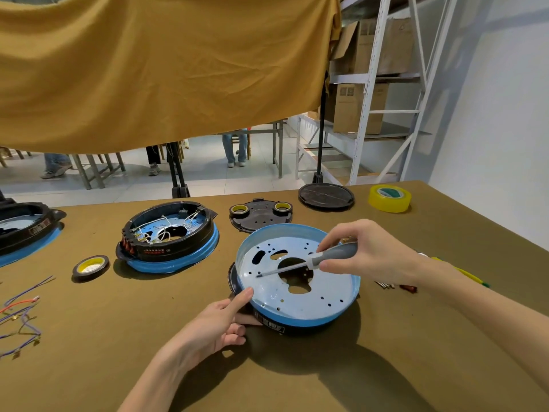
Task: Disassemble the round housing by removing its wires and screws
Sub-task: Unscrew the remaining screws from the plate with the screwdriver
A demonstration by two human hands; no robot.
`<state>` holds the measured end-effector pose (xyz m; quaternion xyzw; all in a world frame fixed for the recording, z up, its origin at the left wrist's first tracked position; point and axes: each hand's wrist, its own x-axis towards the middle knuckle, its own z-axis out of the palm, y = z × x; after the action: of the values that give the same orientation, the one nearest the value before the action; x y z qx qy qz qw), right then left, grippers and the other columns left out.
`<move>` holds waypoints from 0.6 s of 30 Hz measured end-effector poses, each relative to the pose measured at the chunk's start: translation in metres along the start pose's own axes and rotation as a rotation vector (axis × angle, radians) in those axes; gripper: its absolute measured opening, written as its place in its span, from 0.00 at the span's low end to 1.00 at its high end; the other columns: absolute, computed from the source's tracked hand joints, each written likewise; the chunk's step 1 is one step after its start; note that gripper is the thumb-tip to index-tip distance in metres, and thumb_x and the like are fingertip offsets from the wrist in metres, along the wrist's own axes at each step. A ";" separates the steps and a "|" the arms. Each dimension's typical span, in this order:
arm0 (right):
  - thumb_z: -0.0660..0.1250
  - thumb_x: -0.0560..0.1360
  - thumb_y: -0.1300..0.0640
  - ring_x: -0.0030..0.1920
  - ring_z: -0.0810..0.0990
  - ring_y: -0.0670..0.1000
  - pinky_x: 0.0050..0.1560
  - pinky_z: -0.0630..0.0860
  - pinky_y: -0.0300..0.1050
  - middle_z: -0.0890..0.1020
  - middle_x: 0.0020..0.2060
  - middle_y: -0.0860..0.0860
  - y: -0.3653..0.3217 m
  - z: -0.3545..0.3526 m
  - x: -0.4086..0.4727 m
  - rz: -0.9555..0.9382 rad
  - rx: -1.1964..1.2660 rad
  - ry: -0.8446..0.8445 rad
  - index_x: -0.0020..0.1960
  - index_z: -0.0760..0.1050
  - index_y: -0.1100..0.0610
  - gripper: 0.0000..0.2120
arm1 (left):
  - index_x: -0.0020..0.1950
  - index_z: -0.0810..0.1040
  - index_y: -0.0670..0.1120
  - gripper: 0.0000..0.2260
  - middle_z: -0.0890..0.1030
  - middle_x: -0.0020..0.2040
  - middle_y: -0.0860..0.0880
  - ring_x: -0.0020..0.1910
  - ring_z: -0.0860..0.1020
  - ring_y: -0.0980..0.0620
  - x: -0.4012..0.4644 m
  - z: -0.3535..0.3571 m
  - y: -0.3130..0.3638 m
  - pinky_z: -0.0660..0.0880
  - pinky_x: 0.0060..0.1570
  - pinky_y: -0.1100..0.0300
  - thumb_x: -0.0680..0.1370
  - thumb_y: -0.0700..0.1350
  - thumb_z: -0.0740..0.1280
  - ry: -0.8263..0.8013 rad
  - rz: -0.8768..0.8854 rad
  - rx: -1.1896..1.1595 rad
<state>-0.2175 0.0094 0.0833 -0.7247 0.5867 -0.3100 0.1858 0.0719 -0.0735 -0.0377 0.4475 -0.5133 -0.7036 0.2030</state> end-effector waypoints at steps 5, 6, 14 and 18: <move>0.79 0.70 0.46 0.44 0.80 0.43 0.37 0.75 0.36 0.82 0.43 0.38 -0.004 -0.002 -0.005 -0.056 -0.037 -0.063 0.47 0.85 0.43 0.07 | 0.65 0.77 0.49 0.38 0.88 0.52 0.42 0.30 0.77 0.58 0.001 -0.002 -0.002 0.78 0.36 0.65 0.62 0.70 0.73 -0.001 -0.004 0.003; 0.79 0.70 0.46 0.43 0.80 0.43 0.37 0.75 0.36 0.81 0.43 0.38 -0.005 -0.002 -0.005 -0.056 -0.036 -0.071 0.47 0.85 0.43 0.07 | 0.65 0.77 0.48 0.39 0.88 0.53 0.42 0.29 0.76 0.58 0.002 -0.002 -0.002 0.78 0.35 0.65 0.62 0.70 0.73 -0.009 -0.002 0.006; 0.79 0.71 0.49 0.45 0.80 0.41 0.37 0.75 0.34 0.80 0.43 0.35 -0.014 0.001 -0.003 -0.047 -0.082 -0.127 0.48 0.86 0.48 0.07 | 0.65 0.77 0.48 0.39 0.88 0.53 0.42 0.28 0.74 0.59 0.002 -0.003 -0.003 0.74 0.32 0.66 0.62 0.71 0.74 -0.021 0.009 0.009; 0.79 0.71 0.50 0.44 0.80 0.41 0.37 0.76 0.34 0.80 0.41 0.37 -0.020 0.002 -0.002 -0.040 -0.107 -0.132 0.48 0.86 0.49 0.07 | 0.65 0.77 0.48 0.40 0.88 0.53 0.42 0.29 0.74 0.59 0.002 -0.004 -0.003 0.75 0.32 0.66 0.62 0.71 0.74 -0.016 0.000 0.009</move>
<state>-0.2022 0.0162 0.0937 -0.7640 0.5742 -0.2337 0.1789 0.0746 -0.0755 -0.0415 0.4427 -0.5182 -0.7048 0.1968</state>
